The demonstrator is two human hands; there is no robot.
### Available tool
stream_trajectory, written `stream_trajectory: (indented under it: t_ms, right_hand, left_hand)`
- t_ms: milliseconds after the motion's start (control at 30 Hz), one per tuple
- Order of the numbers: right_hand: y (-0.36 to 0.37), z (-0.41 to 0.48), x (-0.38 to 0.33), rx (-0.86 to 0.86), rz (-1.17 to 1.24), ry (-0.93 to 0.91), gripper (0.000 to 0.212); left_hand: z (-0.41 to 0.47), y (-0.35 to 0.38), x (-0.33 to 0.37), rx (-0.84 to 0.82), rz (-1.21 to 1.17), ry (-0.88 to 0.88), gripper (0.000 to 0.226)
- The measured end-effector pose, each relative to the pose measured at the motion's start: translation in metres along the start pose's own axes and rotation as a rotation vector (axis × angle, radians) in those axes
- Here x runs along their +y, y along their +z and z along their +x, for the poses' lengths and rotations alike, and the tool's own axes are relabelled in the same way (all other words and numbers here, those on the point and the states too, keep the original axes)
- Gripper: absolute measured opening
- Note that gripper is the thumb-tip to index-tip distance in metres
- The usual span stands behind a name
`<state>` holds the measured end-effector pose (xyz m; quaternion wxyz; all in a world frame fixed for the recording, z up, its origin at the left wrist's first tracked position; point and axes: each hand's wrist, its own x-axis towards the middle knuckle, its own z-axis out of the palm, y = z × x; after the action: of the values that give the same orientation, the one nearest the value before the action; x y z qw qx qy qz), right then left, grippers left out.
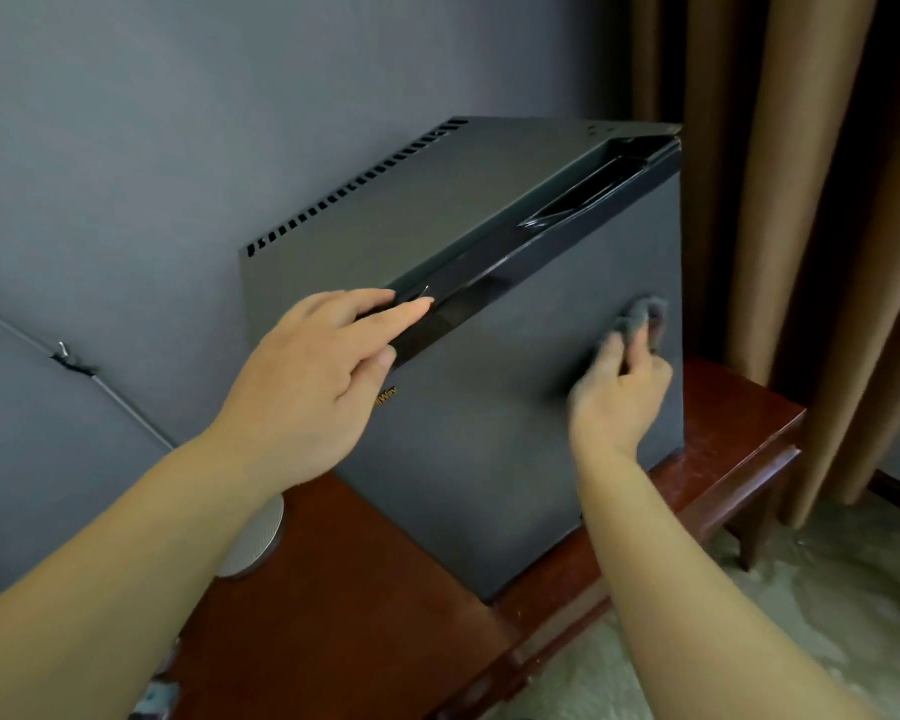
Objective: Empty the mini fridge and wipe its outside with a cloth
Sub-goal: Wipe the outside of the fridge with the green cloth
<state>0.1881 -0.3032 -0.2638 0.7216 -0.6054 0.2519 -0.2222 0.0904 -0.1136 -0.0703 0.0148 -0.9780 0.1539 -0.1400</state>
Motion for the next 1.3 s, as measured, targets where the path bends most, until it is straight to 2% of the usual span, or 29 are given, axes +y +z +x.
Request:
stream_trajectory:
  t_ms: [67,100,133,200,233,267,333,400,433,467,567,600,667,733,767,833,900,1000,1067,1133,1233,1300]
  right_hand:
    - [0.007,-0.035,-0.006,-0.148,-0.072,-0.325,0.043]
    - [0.006,-0.041,0.001,-0.144,-0.117,-0.377,0.044]
    - [0.003,-0.033,0.009,-0.095,-0.137,-0.326,0.044]
    - [-0.004,0.005,0.006,0.005,-0.104,-0.042,0.044]
    - [-0.006,0.020,-0.002,0.041,-0.094,0.008,0.044]
    - [-0.004,0.026,-0.015,0.041,-0.081,-0.024,0.044]
    - [0.009,0.004,-0.048,-0.062,-0.048,-0.300,0.045]
    - [0.019,-0.033,-0.042,-0.151,-0.090,-0.608,0.047]
    - [0.017,-0.041,-0.030,-0.144,-0.114,-0.648,0.047]
    - [0.013,-0.036,-0.016,-0.115,-0.125,-0.575,0.047]
    - [-0.005,0.031,0.001,-0.003,-0.103,-0.099,0.046]
    - [-0.011,0.055,-0.006,0.034,-0.100,-0.036,0.047]
    - [-0.013,0.089,-0.037,0.035,-0.074,-0.076,0.045]
    - [-0.009,0.096,-0.067,-0.056,-0.048,-0.274,0.044]
    - [-0.009,0.093,-0.071,-0.089,-0.043,-0.362,0.044]
    - [-0.013,0.090,-0.045,-0.101,-0.066,-0.382,0.043]
    - [-0.023,0.092,0.023,-0.043,-0.113,-0.169,0.043]
    - [-0.044,0.086,0.130,0.004,-0.061,0.403,0.046]
    - [-0.050,0.079,0.166,0.006,0.014,0.641,0.050]
    - [-0.048,0.076,0.178,0.016,0.002,0.677,0.049]
    - [-0.036,0.051,0.165,0.014,-0.126,0.596,0.047]
    - [-0.030,0.018,0.153,-0.056,-0.203,0.526,0.046]
  left_hand:
    - [0.002,0.000,0.000,-0.009,0.004,-0.013,0.049]
    - [0.003,0.000,0.001,-0.016,0.009,-0.016,0.049]
    - [0.003,0.000,0.002,-0.022,0.011,-0.020,0.050]
    - [0.003,0.000,0.003,-0.020,0.017,-0.025,0.050]
    - [0.003,0.000,0.003,-0.020,0.020,-0.022,0.050]
    - [0.003,0.001,0.002,-0.020,0.019,-0.022,0.050]
    - [0.004,0.001,0.003,-0.005,0.003,-0.034,0.050]
    - [0.008,0.002,0.009,0.016,-0.027,-0.049,0.048]
    - [0.011,0.003,0.013,0.021,-0.044,-0.052,0.048]
    - [0.015,0.004,0.017,0.028,-0.054,-0.048,0.047]
    - [0.032,0.007,0.028,0.027,-0.061,-0.018,0.048]
    - [0.036,0.008,0.031,0.019,-0.065,-0.016,0.048]
    - [0.042,0.009,0.035,0.007,-0.068,-0.019,0.049]
    - [0.045,0.010,0.037,-0.002,-0.062,-0.021,0.051]
    - [0.045,0.010,0.038,-0.009,-0.051,-0.020,0.052]
    - [0.046,0.010,0.039,-0.017,-0.022,-0.015,0.054]
    - [0.046,0.011,0.040,-0.005,0.005,-0.013,0.055]
    - [0.046,0.014,0.042,0.024,0.018,-0.023,0.054]
    - [0.047,0.016,0.043,0.023,0.032,-0.024,0.055]
    - [0.046,0.017,0.043,0.024,0.039,-0.024,0.055]
    - [0.045,0.016,0.044,0.022,0.027,-0.047,0.056]
    - [0.046,0.017,0.045,0.019,0.029,-0.051,0.056]
